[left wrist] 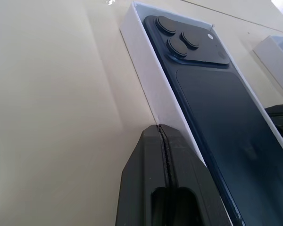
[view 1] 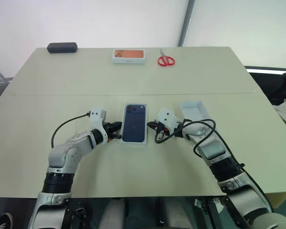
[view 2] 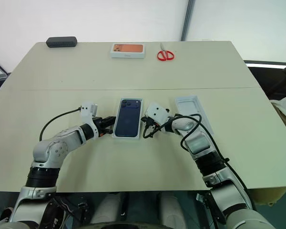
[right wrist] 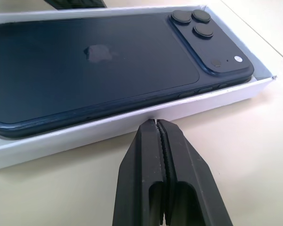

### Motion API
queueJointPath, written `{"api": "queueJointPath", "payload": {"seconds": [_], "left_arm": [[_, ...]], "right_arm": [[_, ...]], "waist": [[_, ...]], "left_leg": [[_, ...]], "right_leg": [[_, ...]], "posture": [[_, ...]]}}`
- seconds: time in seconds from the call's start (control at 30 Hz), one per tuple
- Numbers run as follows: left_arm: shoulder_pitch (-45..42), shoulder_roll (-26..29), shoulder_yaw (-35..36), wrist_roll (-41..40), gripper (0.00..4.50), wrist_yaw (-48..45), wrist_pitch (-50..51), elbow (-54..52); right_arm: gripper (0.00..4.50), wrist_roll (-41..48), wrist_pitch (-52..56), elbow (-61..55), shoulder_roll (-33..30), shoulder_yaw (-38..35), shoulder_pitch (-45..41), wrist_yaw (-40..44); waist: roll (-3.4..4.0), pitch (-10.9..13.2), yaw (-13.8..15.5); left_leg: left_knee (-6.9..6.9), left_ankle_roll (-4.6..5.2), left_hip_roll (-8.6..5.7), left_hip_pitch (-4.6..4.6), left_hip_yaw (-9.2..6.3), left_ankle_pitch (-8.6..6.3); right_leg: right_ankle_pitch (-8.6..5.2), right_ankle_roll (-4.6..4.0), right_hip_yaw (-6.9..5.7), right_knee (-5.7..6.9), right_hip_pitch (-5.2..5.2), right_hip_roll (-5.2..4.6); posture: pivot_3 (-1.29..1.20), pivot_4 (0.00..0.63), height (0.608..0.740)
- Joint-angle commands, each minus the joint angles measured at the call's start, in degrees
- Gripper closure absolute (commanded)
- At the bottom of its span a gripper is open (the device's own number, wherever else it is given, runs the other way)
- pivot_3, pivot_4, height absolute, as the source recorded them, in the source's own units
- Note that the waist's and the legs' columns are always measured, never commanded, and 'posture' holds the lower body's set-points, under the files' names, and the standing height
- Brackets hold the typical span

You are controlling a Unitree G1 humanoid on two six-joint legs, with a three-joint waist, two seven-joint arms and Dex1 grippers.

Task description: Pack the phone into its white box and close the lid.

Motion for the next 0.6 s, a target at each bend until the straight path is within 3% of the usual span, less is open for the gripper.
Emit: {"api": "queueJointPath", "payload": {"seconds": [0.03,0.33,0.6], "left_arm": [[-1.2,-2.8,-4.0,0.1,4.47,-2.8,1.4,-1.5],[-6.1,-8.2,-6.1,3.1,4.47,-5.3,1.4,1.8],[-9.1,-8.3,-6.1,5.6,4.47,-9.6,-0.3,6.6]], "right_arm": [[4.45,1.3,-0.7,-3.0,-1.7,-2.1,0.6,1.3],[4.45,1.1,2.7,-8.5,-6.7,-4.6,4.0,2.4],[4.45,1.7,3.3,-7.8,-11.4,-7.5,4.7,3.6]], "waist": [[0.00,0.0,0.1],[0.00,0.0,-0.1],[0.01,0.0,-0.2]], "left_leg": [[0.00,0.00,-0.07,-0.01,-0.01,0.00],[-0.01,0.01,-0.33,-0.04,-0.03,0.00],[-0.01,0.01,-0.33,-0.04,0.00,0.01]], "right_leg": [[0.00,0.02,-0.01,-0.02,0.01,-0.05],[0.01,0.04,-0.04,-0.02,-0.01,-0.05],[0.01,0.05,-0.05,0.00,-0.01,-0.02]], "posture": [[0.00,0.150,0.740],[0.00,0.150,0.740],[0.00,0.150,0.740]]}}
